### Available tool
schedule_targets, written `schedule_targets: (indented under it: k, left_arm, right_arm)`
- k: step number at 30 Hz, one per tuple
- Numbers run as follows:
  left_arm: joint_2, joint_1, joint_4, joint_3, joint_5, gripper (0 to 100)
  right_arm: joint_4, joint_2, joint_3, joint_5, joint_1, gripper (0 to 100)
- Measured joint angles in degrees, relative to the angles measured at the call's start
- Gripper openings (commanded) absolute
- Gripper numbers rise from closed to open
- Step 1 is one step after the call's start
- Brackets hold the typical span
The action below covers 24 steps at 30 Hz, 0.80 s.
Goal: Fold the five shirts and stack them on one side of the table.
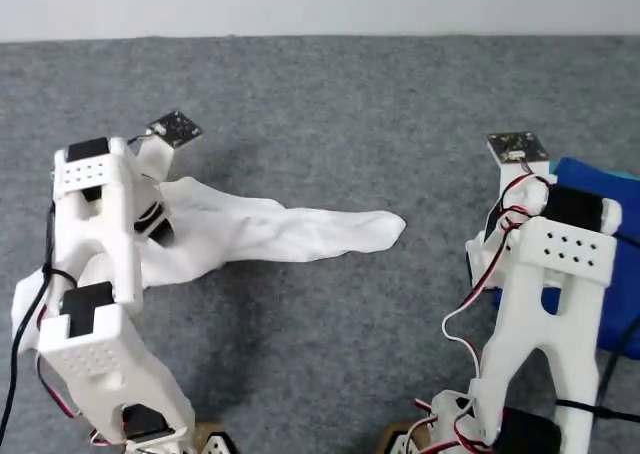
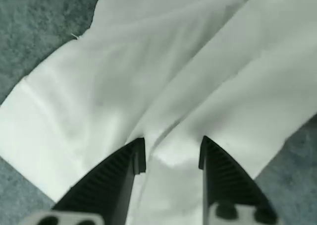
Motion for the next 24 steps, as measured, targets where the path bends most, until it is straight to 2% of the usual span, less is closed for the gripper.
schedule_targets:
  k: [4, 9, 15, 17, 20, 24]
  left_arm:
    - [-0.4, 0.2, 7.6, -3.8, -0.5, 15]
    - [-7.6, 3.5, 16.6, -4.2, -1.5, 15]
    - [-15.6, 5.3, 17.8, 3.9, -3.0, 15]
    - [-15.8, 5.3, 16.6, 8.2, -3.7, 15]
    - [-15.6, 4.7, 9.8, 14.1, -4.0, 15]
    - [-10.7, 4.4, -0.7, 16.0, -3.0, 15]
  right_arm:
    - [0.0, 0.0, 0.0, 0.0, 0.0, 0.9]
    - [0.0, 0.0, 0.0, 0.0, 0.0, 0.9]
    - [0.0, 0.0, 0.0, 0.0, 0.0, 0.9]
    - [0.0, 0.0, 0.0, 0.0, 0.0, 0.9]
    - [0.0, 0.0, 0.0, 0.0, 0.0, 0.9]
    - [0.0, 0.0, 0.0, 0.0, 0.0, 0.9]
